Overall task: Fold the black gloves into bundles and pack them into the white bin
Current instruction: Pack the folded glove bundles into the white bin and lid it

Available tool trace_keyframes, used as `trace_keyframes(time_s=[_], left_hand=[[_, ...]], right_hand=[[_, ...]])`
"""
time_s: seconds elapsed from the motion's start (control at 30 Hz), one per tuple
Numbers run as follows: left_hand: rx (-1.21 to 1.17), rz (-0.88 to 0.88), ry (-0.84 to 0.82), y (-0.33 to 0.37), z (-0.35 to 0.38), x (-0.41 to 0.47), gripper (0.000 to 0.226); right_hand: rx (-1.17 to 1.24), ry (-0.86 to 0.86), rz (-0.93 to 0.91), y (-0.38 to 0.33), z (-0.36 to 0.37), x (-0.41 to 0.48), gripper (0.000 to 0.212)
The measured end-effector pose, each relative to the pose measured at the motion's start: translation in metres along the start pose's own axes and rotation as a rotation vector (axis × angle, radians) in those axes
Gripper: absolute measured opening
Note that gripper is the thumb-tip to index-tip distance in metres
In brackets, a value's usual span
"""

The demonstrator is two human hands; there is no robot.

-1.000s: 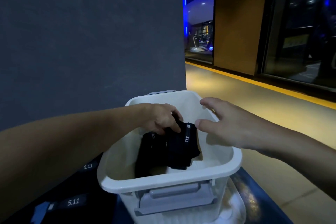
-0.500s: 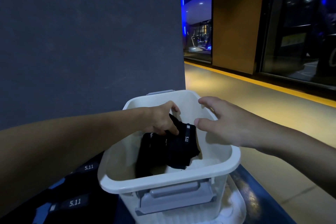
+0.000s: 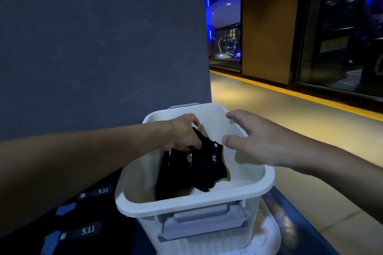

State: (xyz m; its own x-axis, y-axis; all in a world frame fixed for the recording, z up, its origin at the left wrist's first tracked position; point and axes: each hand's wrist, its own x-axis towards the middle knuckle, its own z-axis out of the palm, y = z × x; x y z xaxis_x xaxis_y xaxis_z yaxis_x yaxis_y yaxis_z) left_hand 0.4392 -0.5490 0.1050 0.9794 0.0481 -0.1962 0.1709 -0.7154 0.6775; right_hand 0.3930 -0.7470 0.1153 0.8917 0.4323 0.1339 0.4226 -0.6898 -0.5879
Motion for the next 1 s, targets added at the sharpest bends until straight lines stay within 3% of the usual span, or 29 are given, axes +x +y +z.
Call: trace_keyframes(time_s=[0.17,0.27,0.33,0.47,0.73,0.9,1.0], left_hand=[[0.181,0.09,0.071,-0.002,-0.006,-0.005,0.039],[0.517,0.235,0.18,-0.001,-0.018,-0.014,0.027],[0.657,0.235,0.118,-0.002,-0.024,-0.022,0.026],[0.639,0.186,-0.079,-0.011,-0.022,-0.026,0.035],[0.707,0.242,-0.133,-0.011,-0.002,-0.015,0.051],[0.543,0.219,-0.168,-0.006,-0.004,-0.008,0.05],[0.614,0.209,-0.221,-0.007,-0.005,-0.006,0.057]], right_hand=[[0.014,-0.004,-0.003,0.0,0.0,0.0,0.067],[0.025,0.003,-0.004,0.0,0.0,0.0,0.066],[0.032,0.004,-0.004,0.0,0.001,0.0,0.066],[0.041,0.003,0.008,0.001,0.001,0.0,0.068],[0.129,-0.042,0.047,0.004,-0.003,-0.007,0.067],[0.102,-0.024,0.037,0.004,-0.001,-0.008,0.065],[0.088,-0.022,0.031,0.004,0.0,-0.009,0.065]])
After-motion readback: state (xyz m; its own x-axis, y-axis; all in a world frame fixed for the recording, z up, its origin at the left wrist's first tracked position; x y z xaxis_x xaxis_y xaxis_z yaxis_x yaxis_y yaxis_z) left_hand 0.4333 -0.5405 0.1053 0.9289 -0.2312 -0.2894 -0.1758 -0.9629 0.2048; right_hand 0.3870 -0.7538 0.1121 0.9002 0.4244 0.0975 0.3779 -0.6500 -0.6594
